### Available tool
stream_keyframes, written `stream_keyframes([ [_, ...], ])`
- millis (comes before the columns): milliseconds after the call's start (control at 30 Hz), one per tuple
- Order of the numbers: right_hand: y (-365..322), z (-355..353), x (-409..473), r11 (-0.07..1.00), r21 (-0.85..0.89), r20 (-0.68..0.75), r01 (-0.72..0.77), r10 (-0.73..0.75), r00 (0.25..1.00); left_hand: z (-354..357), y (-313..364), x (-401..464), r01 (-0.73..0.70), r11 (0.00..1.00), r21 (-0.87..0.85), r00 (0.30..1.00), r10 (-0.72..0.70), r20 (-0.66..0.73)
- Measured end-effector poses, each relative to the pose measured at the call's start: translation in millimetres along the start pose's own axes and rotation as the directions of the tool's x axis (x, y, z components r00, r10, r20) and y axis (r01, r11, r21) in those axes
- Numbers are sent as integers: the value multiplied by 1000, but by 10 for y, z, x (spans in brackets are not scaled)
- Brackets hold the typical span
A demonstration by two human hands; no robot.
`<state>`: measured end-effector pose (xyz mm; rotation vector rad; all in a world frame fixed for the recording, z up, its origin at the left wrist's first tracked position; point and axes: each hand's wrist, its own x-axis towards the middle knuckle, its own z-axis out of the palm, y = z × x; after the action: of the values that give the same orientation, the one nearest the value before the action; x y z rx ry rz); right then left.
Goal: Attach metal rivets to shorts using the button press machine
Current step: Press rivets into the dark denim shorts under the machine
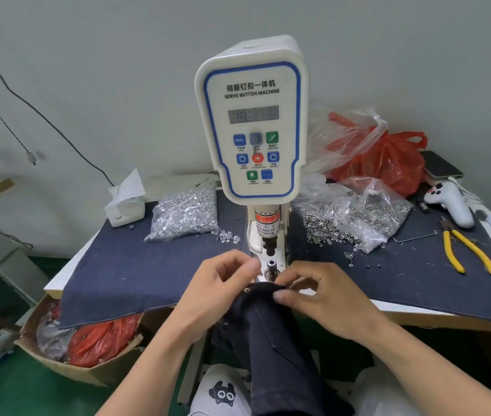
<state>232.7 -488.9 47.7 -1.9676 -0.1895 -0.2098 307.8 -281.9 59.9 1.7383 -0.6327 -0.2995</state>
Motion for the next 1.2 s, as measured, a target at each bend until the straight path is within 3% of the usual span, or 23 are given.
stream_keyframes([
  [100,-2,-67,-32,985,171,99,-12,-5,995,-120,37,-58,-41,967,252,970,-23,243],
  [167,13,-63,-52,975,222,186,-35,-7,982,-156,50,-50,-79,956,282,961,-2,276],
  [233,8,-89,-51,978,202,269,-57,1,963,-146,43,-48,-87,991,105,949,50,311],
  [333,2,-222,-3,997,4,393,-83,75,917,-134,-64,-74,9,974,-224,948,63,312],
  [433,-2,-362,7,996,-89,430,-20,57,901,-158,-175,-97,80,966,-245,961,-10,275],
  [567,78,-392,-4,998,-58,372,-27,47,927,-86,-294,-49,75,995,71,940,-94,328],
  [633,101,-369,12,995,-94,388,-19,54,920,-65,-369,-30,38,990,136,941,-81,328],
  [767,200,-357,34,982,-136,419,-128,175,891,-168,-485,-44,117,985,-128,957,-78,278],
  [833,260,-341,67,975,-84,422,-205,221,879,-176,-523,-34,132,976,-173,961,-83,263],
  [900,302,-312,112,963,-20,350,-269,259,900,-145,-531,7,138,975,-176,967,-95,236],
  [1033,364,-236,220,967,-3,184,-253,250,951,-50,-481,142,136,982,-129,987,-122,109],
  [1200,448,-151,283,928,209,27,-309,311,950,57,-495,280,184,982,-39,982,-182,53],
])
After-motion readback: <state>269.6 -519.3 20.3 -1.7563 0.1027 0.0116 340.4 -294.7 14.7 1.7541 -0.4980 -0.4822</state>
